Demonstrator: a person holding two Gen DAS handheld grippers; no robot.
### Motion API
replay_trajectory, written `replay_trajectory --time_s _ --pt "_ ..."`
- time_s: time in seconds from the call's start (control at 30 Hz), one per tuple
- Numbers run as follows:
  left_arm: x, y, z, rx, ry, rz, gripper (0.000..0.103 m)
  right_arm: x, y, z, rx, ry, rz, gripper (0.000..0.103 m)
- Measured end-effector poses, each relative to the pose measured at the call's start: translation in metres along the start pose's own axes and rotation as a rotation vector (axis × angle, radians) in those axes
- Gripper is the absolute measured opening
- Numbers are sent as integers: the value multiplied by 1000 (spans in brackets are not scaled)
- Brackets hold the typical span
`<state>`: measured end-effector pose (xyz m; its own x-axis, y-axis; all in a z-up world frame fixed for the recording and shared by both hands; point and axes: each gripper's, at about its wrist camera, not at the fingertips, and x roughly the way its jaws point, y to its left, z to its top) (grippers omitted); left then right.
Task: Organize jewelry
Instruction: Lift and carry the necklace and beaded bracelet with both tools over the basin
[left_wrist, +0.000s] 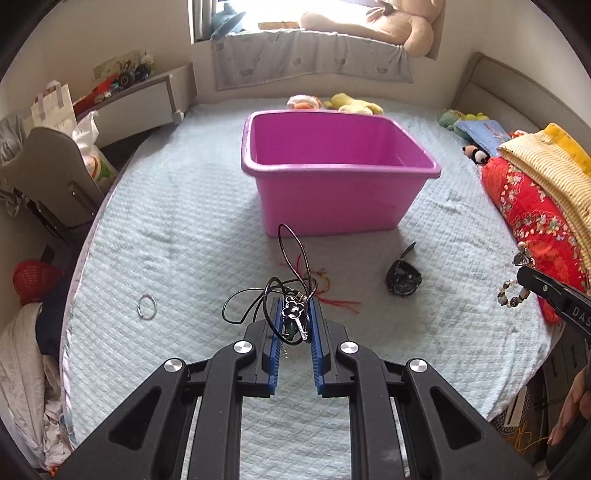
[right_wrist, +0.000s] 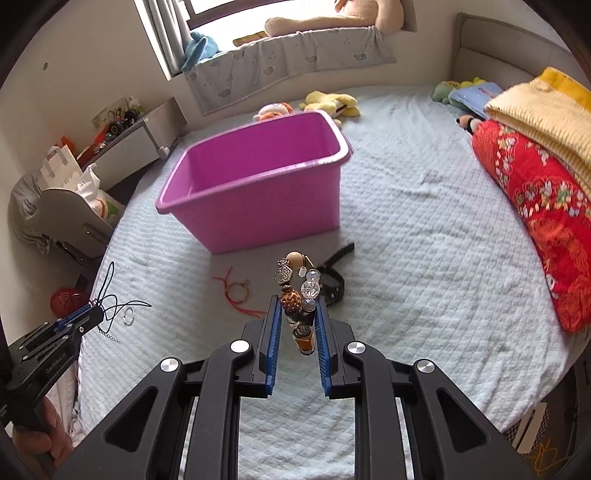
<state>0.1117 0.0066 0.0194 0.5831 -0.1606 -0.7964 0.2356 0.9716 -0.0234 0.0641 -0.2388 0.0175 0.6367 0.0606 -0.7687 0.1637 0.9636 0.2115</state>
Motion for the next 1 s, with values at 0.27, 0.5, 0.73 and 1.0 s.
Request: replay_trajectory --time_s 0.27,0.5,0.73,1.0 --pt "-18 -23 46 -29 -30 5 14 -17 2 60 -95 -24 50 18" --pt "-14 -44 94 -111 -51 64 14 1 -10 131 -212 -19 148 18" --pt "12 -54 140 -181 -30 120 14 45 -10 189 -293 25 229 18" --pt "51 -50 184 -151 6 127 14 88 1 223 -263 45 253 18"
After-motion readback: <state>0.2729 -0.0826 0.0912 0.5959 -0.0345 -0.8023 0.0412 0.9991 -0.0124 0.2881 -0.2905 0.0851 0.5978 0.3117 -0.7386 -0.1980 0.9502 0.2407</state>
